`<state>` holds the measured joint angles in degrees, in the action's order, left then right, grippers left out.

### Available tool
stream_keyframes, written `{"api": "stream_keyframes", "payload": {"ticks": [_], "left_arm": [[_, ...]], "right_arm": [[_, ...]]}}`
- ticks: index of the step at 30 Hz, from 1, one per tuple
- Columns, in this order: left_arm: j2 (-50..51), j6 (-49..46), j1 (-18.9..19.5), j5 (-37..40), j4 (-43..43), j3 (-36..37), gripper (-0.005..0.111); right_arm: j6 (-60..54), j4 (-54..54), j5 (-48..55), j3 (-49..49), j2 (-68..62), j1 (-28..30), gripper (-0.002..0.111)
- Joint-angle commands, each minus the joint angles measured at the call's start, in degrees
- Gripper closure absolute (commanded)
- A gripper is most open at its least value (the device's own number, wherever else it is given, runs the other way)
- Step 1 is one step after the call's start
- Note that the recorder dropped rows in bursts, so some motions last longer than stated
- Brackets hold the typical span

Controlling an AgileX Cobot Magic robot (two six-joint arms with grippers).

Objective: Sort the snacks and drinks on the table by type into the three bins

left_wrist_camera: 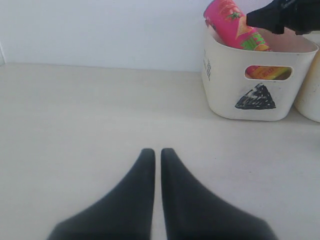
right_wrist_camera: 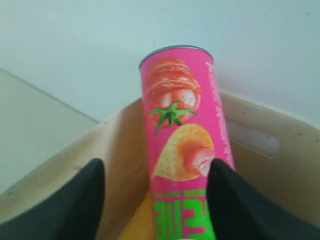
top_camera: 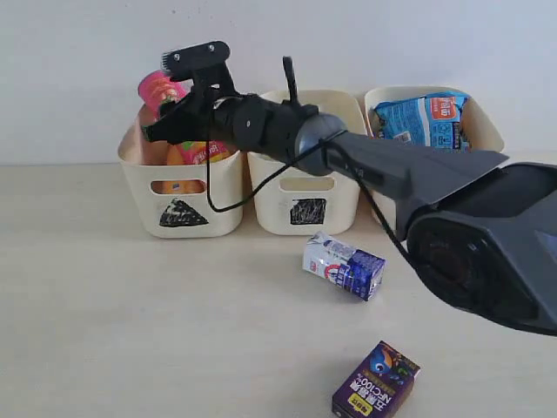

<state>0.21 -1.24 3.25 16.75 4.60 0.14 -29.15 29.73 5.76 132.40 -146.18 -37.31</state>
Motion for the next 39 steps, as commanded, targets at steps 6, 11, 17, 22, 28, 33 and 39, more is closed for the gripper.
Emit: {"api": "stream_keyframes", "payload": {"ticks": [6, 11, 17, 22, 28, 33, 39], "left_arm": [[-0.2, 0.3, -0.2, -0.4, 0.1, -0.1, 0.103], [-0.2, 0.3, -0.2, -0.4, 0.1, -0.1, 0.103], [-0.2, 0.3, -0.2, -0.4, 0.1, -0.1, 0.103], [-0.2, 0.3, -0.2, -0.4, 0.1, -0.1, 0.103], [-0.2, 0.3, -0.2, -0.4, 0.1, -0.1, 0.103], [-0.2, 0.3, -0.2, -0.4, 0.1, -0.1, 0.103], [-0.2, 0.3, -0.2, -0.4, 0.1, -0.1, 0.103]], "right_arm": [[-0.2, -2.2, 29.7, 0.4, 8.8, 0.2, 0.109], [2.4, -9.4, 43.9, 0.4, 11.6, 0.2, 0.109], [7.7, -18.0, 58.8, 0.2, 13.8, 0.2, 0.109], [8.0, -23.5, 64.2, 0.2, 14.4, 0.2, 0.109], [11.3, -28.8, 64.2, -7.4, 18.2, 0.2, 0.109], [11.3, -33.9, 64.2, -17.9, 24.6, 0.2, 0.109], [11.3, -37.8, 64.2, -28.5, 31.4, 2.0, 0.109]]}}
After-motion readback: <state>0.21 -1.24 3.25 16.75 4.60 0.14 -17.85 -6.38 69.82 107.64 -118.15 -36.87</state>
